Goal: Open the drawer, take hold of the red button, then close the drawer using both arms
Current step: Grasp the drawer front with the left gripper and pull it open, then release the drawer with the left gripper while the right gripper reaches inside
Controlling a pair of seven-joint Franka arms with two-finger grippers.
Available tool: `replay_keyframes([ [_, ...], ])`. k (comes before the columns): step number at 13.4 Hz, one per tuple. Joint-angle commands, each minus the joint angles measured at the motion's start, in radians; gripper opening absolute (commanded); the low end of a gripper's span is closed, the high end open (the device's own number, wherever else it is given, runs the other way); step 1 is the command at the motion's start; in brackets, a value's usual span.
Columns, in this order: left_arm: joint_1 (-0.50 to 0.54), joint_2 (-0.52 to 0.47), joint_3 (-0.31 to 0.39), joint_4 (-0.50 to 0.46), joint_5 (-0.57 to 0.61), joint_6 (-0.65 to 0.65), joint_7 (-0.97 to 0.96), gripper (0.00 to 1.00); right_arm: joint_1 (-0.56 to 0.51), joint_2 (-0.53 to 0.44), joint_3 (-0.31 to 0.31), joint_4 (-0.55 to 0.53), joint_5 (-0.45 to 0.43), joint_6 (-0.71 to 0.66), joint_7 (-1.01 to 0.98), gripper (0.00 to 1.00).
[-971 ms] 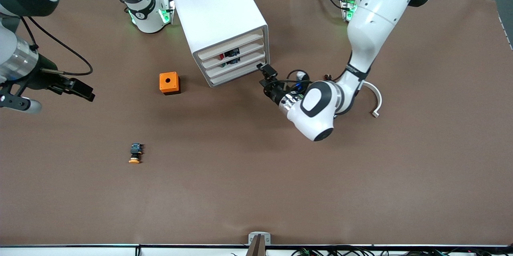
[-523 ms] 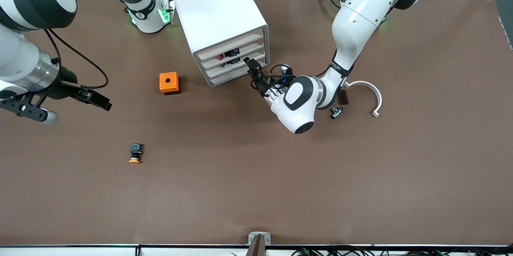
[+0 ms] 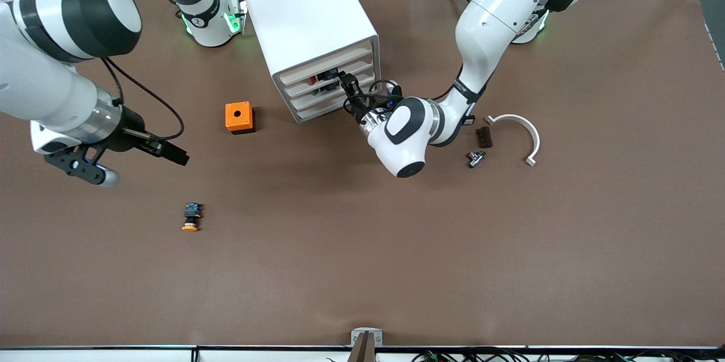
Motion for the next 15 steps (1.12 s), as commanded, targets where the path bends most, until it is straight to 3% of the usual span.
replay_keyframes([
  [1,-0.010,0.001,0.004,-0.014,-0.006,-0.011,0.000,0.28,0.039,0.018,-0.003,0.005,0.027,0.021,0.085,1.00],
  [3,-0.007,0.000,0.004,-0.014,-0.004,-0.011,0.020,0.09,0.074,0.032,-0.003,0.005,0.027,0.043,0.161,1.00],
  [5,-0.002,0.001,0.006,-0.015,-0.001,-0.020,0.020,0.01,0.106,0.050,-0.003,0.005,0.027,0.074,0.232,1.00],
  [11,0.144,-0.011,0.015,0.037,-0.001,-0.074,0.052,0.01,0.221,0.105,-0.003,0.005,0.034,0.158,0.415,1.00],
  [15,0.228,-0.002,0.016,0.066,-0.001,-0.066,0.181,0.03,0.313,0.138,-0.003,0.003,0.034,0.215,0.604,1.00],
])
